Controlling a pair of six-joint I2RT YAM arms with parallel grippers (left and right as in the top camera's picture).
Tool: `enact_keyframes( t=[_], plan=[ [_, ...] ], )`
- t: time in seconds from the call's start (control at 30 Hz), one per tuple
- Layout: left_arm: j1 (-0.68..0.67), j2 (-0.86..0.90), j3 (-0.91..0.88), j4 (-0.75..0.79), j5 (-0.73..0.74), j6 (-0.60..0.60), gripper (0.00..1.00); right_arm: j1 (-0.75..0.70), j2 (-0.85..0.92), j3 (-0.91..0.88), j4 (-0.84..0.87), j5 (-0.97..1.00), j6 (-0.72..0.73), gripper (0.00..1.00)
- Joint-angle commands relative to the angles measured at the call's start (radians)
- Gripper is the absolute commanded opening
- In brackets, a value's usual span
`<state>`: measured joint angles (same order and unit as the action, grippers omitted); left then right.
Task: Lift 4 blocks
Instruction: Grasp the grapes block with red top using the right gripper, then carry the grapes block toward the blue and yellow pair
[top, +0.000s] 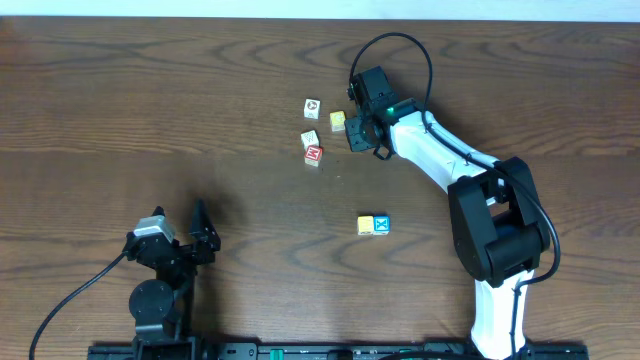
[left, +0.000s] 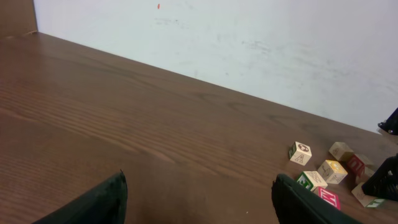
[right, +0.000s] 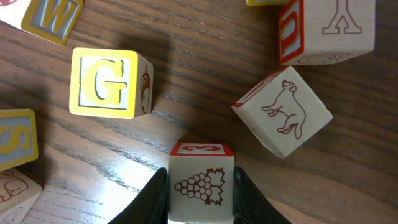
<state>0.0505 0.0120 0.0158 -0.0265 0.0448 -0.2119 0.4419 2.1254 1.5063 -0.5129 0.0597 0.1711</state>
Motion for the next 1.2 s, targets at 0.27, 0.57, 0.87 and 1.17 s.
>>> enact_keyframes(
  t=[0.27, 0.57, 0.87, 1.17],
  plan=[
    [-0.001, -0.001, -0.012, -0.044, -0.03, 0.008, 0.75, 0.005, -0.043, 0.019, -0.03, 0.004, -0.004, 0.16],
    [-0.001, -0.001, -0.012, -0.044, -0.03, 0.008, 0.75, 0.002, -0.225, 0.019, -0.14, 0.071, -0.005, 0.16],
    [-0.001, -0.001, -0.012, -0.044, -0.03, 0.008, 0.75, 0.002, -0.45, 0.019, -0.42, 0.109, 0.008, 0.07],
    [-0.001, -0.001, -0.012, -0.044, -0.03, 0.008, 0.75, 0.005, -0.638, -0.045, -0.612, 0.142, 0.114, 0.02]
  ],
)
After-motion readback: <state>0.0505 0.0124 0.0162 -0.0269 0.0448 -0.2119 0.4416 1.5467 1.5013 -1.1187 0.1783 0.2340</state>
